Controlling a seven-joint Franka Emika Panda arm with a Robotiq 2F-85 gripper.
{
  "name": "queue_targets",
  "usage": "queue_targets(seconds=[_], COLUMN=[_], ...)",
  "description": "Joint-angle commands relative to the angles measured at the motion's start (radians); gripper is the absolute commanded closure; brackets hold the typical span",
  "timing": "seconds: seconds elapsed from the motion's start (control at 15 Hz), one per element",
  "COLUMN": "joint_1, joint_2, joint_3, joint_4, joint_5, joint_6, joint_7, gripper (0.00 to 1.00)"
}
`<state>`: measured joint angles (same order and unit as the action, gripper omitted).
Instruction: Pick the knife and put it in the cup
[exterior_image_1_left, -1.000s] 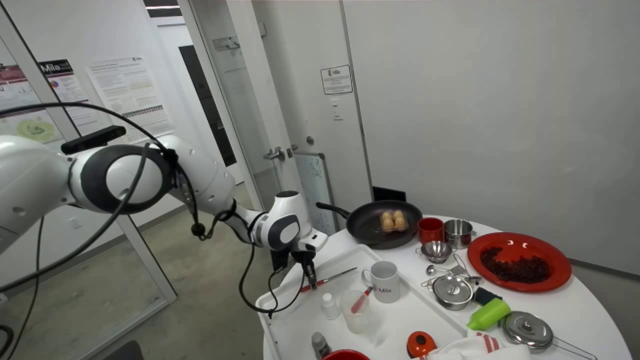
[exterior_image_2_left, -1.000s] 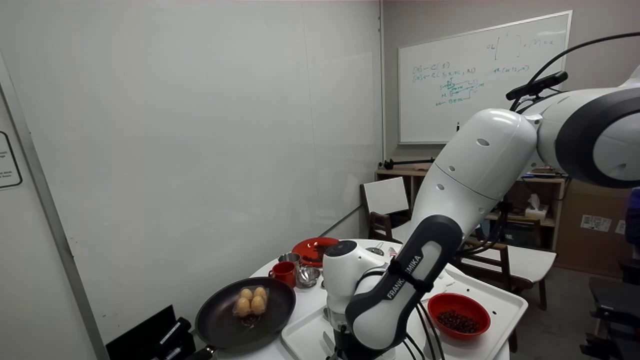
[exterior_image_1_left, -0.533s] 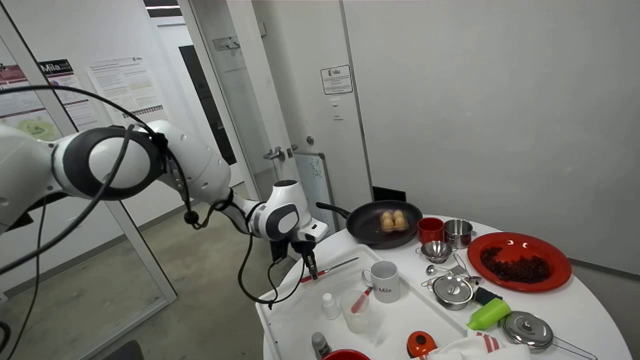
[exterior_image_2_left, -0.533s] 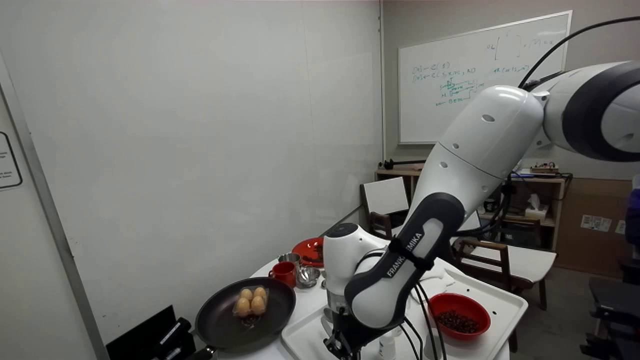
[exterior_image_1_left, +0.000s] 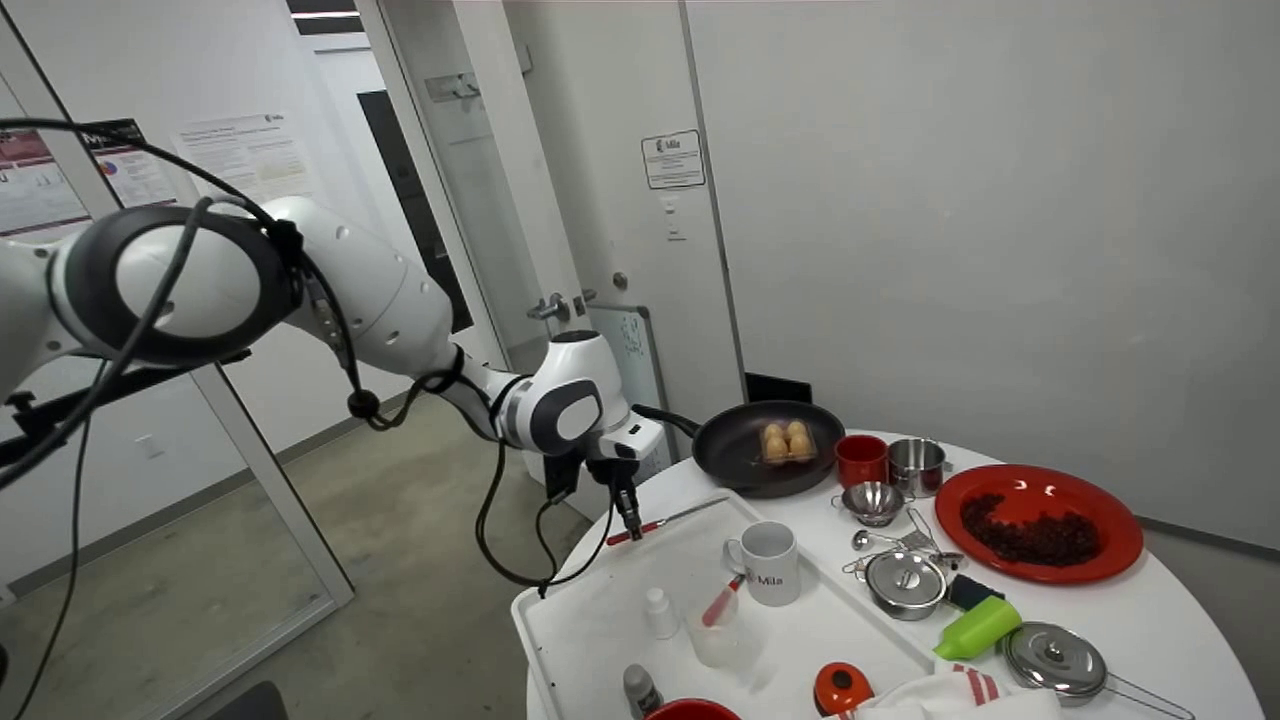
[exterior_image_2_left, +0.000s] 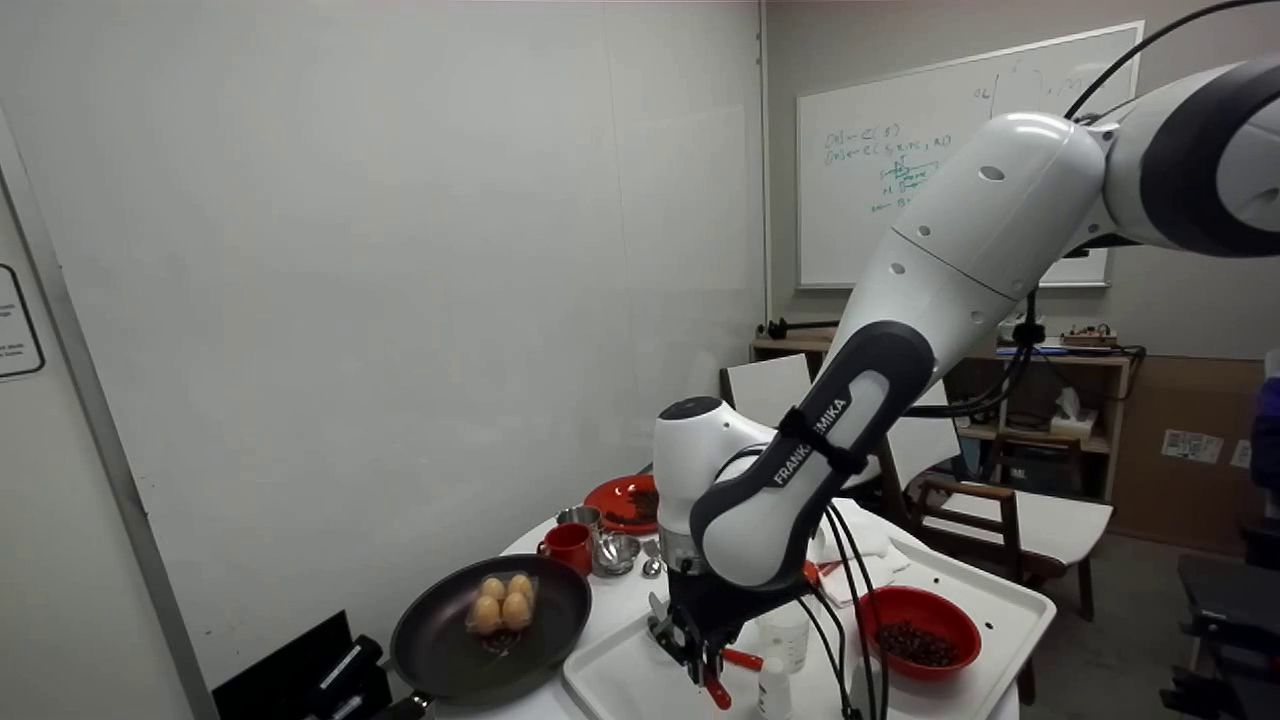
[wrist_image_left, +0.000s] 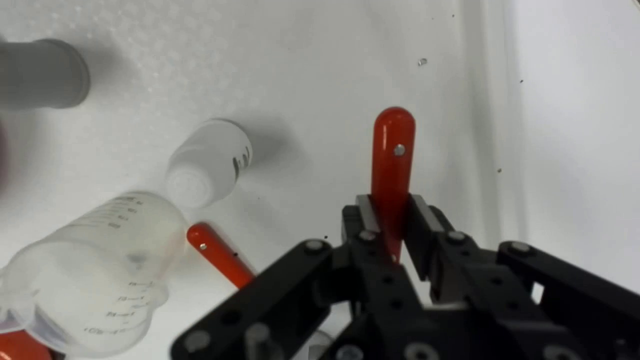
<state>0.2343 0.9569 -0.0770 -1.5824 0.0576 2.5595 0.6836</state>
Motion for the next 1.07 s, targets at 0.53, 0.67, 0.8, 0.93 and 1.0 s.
queue_targets(seconds=[0.53,0.67,0.8,0.93,1.0], joint_1=[-0.058,-0.067,-0.080,-0.089,-0.096], joint_2=[-0.130,-0.114,-0.104,-0.128,-0.144], joint_3=[0.052,0.058,0.056,0.045,0.043], joint_4=[0.044,0.085,0.119,0.110,0.099], joint_5=[0.023,0.026,0.033,0.035,0.037], joint_6=[-0.321,-0.389,-0.446,-0.452,-0.443], joint_7=[-0.129,-0.150,-0.154,-0.138,-0.137], gripper=[0.93,0.93,0.93,0.93,0.93])
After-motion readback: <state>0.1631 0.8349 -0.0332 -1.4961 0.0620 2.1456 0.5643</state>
